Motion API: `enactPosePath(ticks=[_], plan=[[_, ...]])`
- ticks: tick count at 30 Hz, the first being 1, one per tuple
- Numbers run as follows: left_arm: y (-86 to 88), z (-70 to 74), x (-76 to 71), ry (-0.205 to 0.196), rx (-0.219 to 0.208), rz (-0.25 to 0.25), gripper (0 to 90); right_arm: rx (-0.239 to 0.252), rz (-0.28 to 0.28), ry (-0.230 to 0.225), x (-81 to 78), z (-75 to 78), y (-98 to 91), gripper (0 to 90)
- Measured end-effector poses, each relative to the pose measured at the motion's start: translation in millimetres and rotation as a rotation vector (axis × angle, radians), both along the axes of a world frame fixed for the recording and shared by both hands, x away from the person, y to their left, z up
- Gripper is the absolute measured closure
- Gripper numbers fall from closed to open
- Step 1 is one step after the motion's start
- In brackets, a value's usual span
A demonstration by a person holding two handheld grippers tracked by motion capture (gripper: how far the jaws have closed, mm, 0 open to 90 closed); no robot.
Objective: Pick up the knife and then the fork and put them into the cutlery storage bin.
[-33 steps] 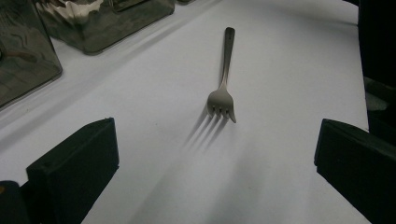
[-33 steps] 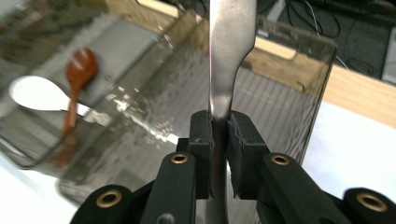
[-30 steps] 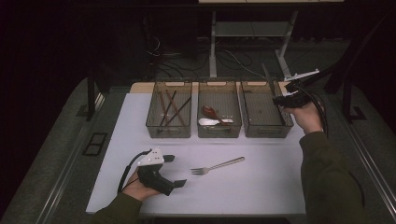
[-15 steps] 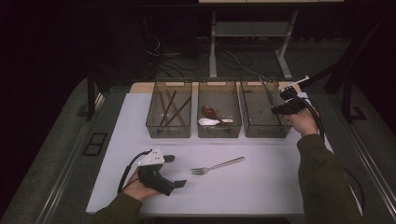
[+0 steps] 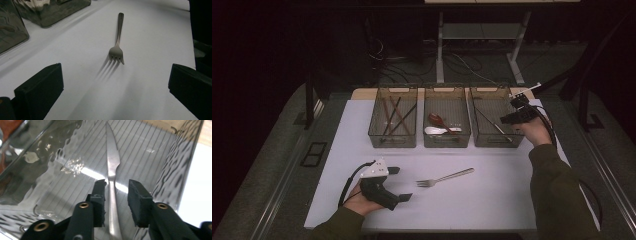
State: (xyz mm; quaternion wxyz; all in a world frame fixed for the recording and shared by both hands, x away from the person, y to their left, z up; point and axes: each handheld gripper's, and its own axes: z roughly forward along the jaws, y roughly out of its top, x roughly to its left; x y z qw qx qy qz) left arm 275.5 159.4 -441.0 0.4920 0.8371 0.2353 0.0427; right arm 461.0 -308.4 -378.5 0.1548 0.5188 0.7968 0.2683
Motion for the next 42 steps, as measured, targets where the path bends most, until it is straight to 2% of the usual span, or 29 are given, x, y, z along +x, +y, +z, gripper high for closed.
enactPosePath(ticks=[4,8,11,13,19,23,27,32,36,38,42], plan=[[-0.3,0.1,0.1,0.002,0.008,-0.005,0.0,0.030,0.017,-0.034,-6.1,7.6,-2.9,60.4],[0.0,0.2,0.1,0.001,0.005,-0.001,0.0,0.118,0.049,-0.061,-17.3,19.6,-5.5,57.6],[-0.5,0.2,-0.3,0.001,0.005,-0.001,0.0,0.149,0.088,-0.083,-30.1,27.8,-2.6,55.9],[-0.5,0.4,-0.5,0.002,0.004,0.000,0.0,0.177,0.112,-0.099,-39.6,31.9,-0.7,56.3],[-0.6,0.5,-0.9,0.003,0.004,0.002,0.0,0.250,0.183,-0.141,-74.3,36.7,6.2,65.8],[-0.7,0.6,-1.1,0.002,0.007,0.003,0.0,0.252,0.236,-0.157,-93.1,34.0,11.8,72.9],[-0.7,0.6,-1.0,0.001,0.008,0.007,0.0,0.224,0.272,-0.162,-108.2,28.8,19.5,78.6],[-0.5,0.7,-1.2,0.000,0.012,0.009,0.0,0.215,0.302,-0.156,-124.4,13.2,29.2,86.9],[-0.3,0.8,-1.0,-0.002,0.014,0.010,0.0,0.197,0.323,-0.126,-131.0,-3.9,38.6,89.8],[0.1,0.9,-0.7,-0.005,0.015,0.011,0.0,0.188,0.352,-0.106,-132.3,-11.4,45.1,89.8],[0.2,0.9,-0.7,-0.004,0.017,0.013,0.0,0.174,0.369,-0.084,-131.6,-22.4,56.9,89.8]])
